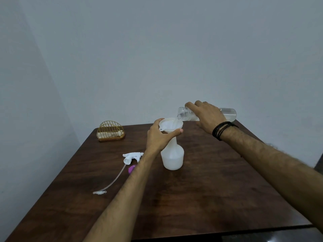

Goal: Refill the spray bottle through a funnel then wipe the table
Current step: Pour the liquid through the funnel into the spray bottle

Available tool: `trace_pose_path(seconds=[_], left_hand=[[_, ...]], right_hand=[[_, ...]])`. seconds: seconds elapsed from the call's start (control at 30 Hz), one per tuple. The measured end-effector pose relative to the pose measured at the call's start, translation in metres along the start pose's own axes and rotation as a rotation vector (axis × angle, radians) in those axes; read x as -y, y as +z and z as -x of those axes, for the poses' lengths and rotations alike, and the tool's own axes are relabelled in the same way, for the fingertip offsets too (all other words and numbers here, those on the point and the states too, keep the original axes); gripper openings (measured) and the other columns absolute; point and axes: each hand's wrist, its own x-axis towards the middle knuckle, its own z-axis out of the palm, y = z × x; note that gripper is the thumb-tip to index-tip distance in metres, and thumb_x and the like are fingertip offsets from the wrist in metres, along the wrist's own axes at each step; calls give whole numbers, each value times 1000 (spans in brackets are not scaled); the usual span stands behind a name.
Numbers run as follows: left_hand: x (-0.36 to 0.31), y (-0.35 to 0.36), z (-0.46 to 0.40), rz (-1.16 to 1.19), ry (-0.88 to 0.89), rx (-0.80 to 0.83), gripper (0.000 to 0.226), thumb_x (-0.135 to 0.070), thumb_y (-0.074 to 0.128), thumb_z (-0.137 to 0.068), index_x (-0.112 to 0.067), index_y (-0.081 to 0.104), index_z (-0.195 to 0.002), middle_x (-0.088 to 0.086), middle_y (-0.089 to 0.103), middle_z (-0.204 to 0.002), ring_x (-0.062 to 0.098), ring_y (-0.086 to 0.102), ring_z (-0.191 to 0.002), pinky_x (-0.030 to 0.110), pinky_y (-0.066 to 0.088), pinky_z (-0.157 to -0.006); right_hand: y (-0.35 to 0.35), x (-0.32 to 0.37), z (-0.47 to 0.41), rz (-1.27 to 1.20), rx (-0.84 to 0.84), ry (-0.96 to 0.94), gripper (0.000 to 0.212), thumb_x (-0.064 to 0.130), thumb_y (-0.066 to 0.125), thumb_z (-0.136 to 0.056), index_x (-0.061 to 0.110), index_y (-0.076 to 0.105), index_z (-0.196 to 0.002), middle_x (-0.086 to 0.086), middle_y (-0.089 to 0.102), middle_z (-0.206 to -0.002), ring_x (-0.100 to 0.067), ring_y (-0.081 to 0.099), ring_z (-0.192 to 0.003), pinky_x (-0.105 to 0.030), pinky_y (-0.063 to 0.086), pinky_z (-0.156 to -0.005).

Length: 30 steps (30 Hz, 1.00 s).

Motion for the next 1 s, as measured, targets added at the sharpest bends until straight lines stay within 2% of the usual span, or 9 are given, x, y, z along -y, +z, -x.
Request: trace_pose_path(seconds=[0.23, 0.53, 1.0], left_hand=[[0, 0, -1, -2, -6, 5, 90, -55, 87, -64, -20, 51, -139, -2, 59, -134, 17, 56, -119, 35, 55, -97], [-2, -1, 0, -10, -12, 13, 92, -57, 87, -63, -20, 51, -139, -2, 60, -134, 17, 56, -120, 36, 55, -97], [-5, -2, 1, -14, -18, 20, 90, -54, 87, -65, -20, 50, -140, -1, 59, -135, 18, 55, -120, 29, 53, -93]], right_hand=[[-1, -2, 1, -1, -9, -2, 59, -8, 58, -78, 24, 45, -126, -4, 55, -94, -26, 54, -80, -32, 35, -58], [-6, -3, -1, -23, -16, -9, 59, -10, 55, -75, 22, 47, -124, -5, 55, -94, -27, 52, -78, -37, 45, -62], [-10, -2, -2, 4, -13, -11, 60, -10, 57, -76, 21, 48, -127, -6, 56, -96, -27, 53, -81, -33, 38, -64]])
